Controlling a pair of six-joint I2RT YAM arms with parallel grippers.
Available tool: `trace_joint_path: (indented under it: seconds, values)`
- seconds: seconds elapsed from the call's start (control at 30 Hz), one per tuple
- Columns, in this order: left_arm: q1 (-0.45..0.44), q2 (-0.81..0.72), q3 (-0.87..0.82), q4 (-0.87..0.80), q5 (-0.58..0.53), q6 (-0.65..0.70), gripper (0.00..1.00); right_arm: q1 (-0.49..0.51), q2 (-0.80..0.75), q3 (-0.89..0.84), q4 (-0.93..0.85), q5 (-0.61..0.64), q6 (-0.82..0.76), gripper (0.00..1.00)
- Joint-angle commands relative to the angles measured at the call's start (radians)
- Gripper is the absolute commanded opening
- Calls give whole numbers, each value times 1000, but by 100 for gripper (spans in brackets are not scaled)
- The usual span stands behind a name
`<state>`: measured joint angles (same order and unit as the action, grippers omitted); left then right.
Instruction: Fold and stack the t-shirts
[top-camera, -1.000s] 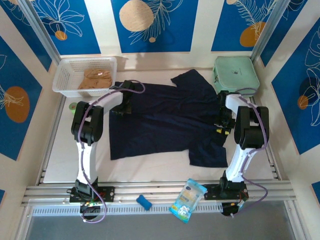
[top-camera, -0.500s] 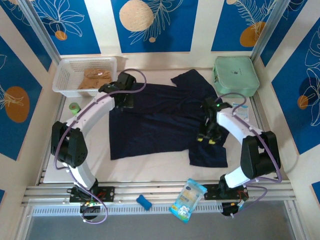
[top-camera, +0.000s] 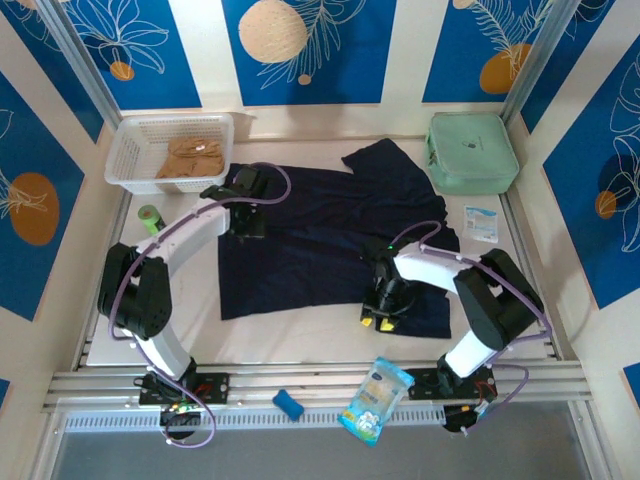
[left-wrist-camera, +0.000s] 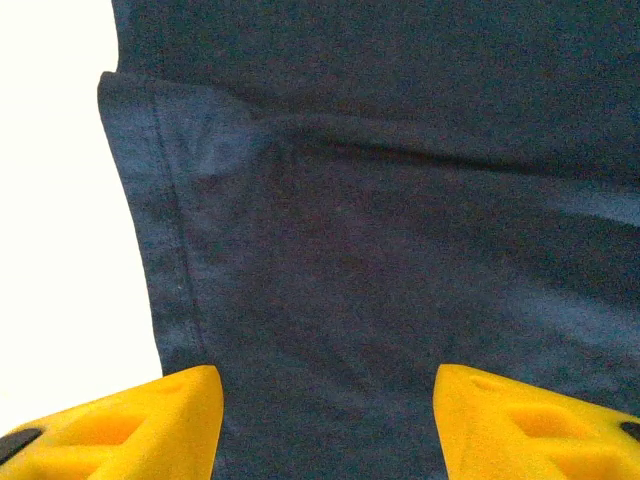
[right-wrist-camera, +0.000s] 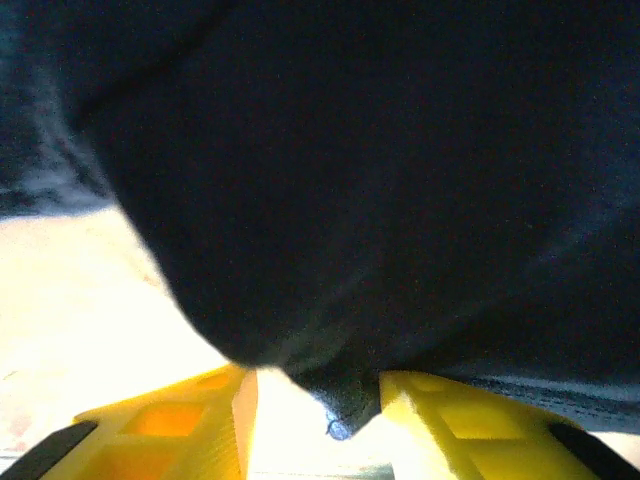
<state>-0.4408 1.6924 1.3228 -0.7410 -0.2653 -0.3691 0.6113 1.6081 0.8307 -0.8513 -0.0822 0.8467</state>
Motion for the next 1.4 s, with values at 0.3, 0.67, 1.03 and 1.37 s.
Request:
trace_joint_path:
  seconds: [0.3, 0.67, 1.03, 1.37]
  values:
    - [4, -35, -39, 21, 20, -14, 59, 71, 66, 147, 117, -123, 86, 38]
    - [2, -58, -181, 55, 98, -94, 60, -168, -143, 217, -155, 53, -77, 51]
    - [-25, 50, -300, 194, 147, -182, 53, -732, 61, 292, 72, 123, -279, 31]
    - [-27, 6, -422, 132, 131, -239, 53, -898, 285, 367, 75, 134, -277, 16]
